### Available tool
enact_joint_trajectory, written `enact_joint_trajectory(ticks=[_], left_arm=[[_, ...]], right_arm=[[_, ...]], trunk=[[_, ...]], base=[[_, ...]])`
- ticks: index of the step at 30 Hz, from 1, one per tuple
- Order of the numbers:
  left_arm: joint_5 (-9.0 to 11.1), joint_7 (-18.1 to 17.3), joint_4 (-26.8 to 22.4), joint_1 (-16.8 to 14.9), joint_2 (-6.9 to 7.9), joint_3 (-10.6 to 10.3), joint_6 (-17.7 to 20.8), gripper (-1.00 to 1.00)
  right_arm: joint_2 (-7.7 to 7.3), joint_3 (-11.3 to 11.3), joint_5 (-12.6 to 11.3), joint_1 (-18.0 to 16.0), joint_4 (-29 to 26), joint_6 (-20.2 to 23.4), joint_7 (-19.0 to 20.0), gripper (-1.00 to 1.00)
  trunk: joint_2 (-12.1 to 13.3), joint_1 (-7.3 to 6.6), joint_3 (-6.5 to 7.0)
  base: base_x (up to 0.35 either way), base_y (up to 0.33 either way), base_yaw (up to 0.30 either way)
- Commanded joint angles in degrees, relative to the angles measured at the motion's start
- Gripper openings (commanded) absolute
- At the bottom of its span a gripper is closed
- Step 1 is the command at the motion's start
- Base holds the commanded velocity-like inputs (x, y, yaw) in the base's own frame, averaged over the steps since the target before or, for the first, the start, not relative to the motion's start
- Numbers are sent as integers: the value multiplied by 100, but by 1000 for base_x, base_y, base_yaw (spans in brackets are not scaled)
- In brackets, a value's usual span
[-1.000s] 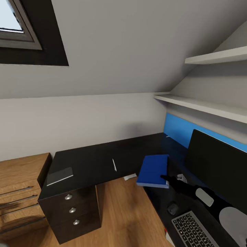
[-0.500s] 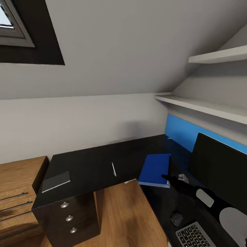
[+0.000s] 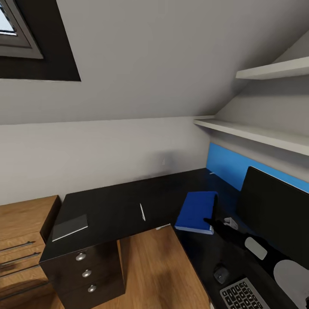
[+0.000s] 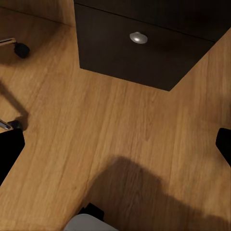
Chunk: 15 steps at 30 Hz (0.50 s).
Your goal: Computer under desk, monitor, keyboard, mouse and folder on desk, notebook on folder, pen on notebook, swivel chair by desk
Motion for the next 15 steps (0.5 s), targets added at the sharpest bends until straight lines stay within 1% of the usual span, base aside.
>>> enact_joint_trajectory(ticks=[1, 2, 5, 7, 10, 15], left_arm=[[61, -22, -2, 0, 4, -36, -17, 100], [61, -22, -2, -2, 4, -35, -17, 100], [58, -22, -2, -1, 4, -35, -21, 100], [54, -22, -2, -1, 4, -35, -24, 100], [54, -22, -2, -1, 6, -36, -25, 100], [53, -22, -2, -2, 5, -35, -26, 100]], right_arm=[[-2, 25, -59, -6, -1, 30, -17, -100], [22, 28, -59, -6, -1, 21, -56, -100], [260, 6, -48, -6, 10, -38, -192, -100], [350, 4, -49, -6, 46, -177, -343, -100], [393, 3, -50, -6, 73, -332, -459, -100], [409, -4, -50, -6, 85, -401, -510, -100]], trunk=[[-9, 2, -10], [-9, 2, -10], [-9, 2, -10], [-9, 2, -10], [-9, 2, -10], [-9, 2, -10]], base=[[0, 0, 0], [0, 0, 0], [0, 0, 0], [0, 0, 0], [0, 0, 0], [0, 0, 0]])
